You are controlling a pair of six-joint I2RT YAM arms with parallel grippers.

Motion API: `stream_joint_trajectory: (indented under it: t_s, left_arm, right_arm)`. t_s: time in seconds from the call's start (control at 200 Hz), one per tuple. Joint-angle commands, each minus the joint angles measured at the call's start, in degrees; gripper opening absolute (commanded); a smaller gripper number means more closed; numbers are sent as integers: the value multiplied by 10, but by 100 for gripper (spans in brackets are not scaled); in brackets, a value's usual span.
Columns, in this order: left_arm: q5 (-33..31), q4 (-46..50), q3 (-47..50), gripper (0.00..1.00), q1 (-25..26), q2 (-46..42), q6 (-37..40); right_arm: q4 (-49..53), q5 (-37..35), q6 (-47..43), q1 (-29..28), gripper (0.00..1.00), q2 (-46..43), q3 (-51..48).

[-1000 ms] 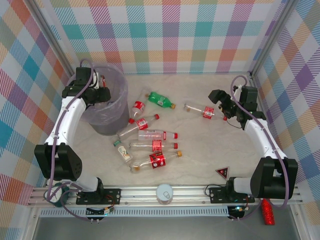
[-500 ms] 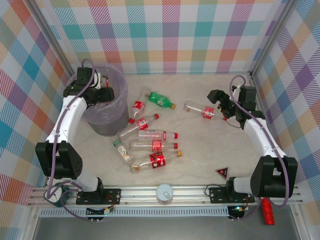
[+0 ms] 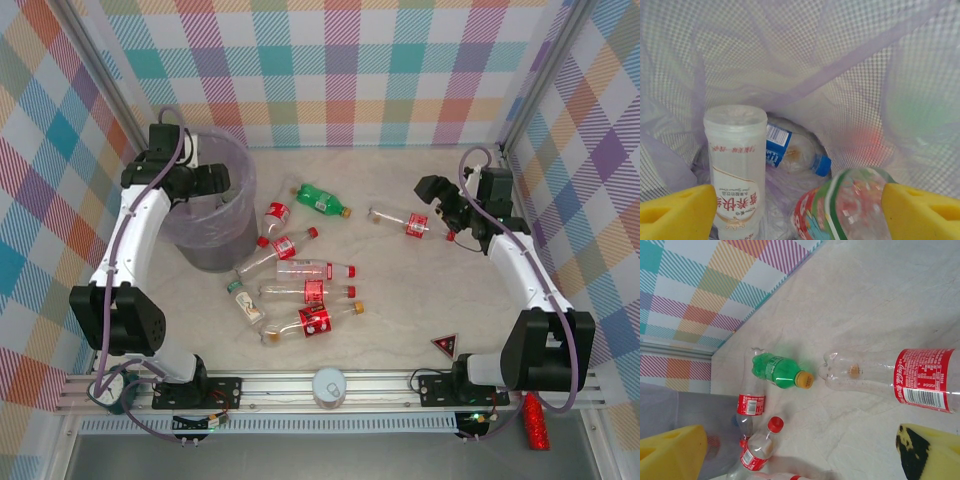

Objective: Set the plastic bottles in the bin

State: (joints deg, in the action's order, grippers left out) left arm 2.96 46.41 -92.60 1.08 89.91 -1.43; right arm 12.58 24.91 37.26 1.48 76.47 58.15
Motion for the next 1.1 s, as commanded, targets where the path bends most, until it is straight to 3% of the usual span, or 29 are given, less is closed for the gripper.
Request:
stream_joint_trajectory:
  t_s: [0.0,0.15,0.26,0.425,0.63,0.85,1.02,1.095]
  left_arm:
    - [-15,31,-41,87,4,-8,16]
    - [-38,50,-62,91,4,-32,20]
    - [-53,21,-40,91,5,-101,1]
    - [-24,8,-7,92,26,-185,-50]
    - [-57,43,17,98,121,-237,-63]
    - [12,33,55,96,132,-303,-53]
    - [125,0,115,95,143,-314,-76]
    - [119,-6,136,95,144,-318,-72]
  right_arm:
    - [43,-4,-43,-3,97,14,35]
    - [170,-61,-157,-3,98,60,109]
    - [246,-112,-282,-3,99,104,164]
    - [332,-253,-418,-2,99,194,252]
    - [366,-210,-581,-16,99,275,301]
    - [358,-149,-702,-22,99,304,267]
    - [348,-154,-717,-24,99,340,269]
    - [341,-170,-711,-24,99,354,272]
